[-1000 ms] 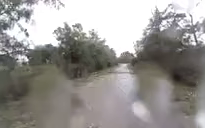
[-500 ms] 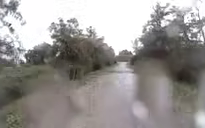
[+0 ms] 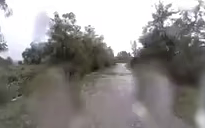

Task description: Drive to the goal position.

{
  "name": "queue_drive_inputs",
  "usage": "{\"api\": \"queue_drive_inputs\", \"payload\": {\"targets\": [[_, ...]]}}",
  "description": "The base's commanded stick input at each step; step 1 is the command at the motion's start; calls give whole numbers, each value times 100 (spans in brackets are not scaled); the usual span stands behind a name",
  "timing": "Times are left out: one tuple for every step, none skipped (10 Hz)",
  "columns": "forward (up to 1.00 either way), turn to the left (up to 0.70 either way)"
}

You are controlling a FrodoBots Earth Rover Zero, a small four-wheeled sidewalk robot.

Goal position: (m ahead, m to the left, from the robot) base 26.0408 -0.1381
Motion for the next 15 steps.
{"api": "queue_drive_inputs", "payload": {"targets": [[85, -5], [85, -21], [85, -31], [85, -14], [85, 0], [85, 0], [85, 0], [85, 0], [85, 0], [85, 0], [85, 0], [85, 0], [85, 0], [85, 0], [85, 0]]}}
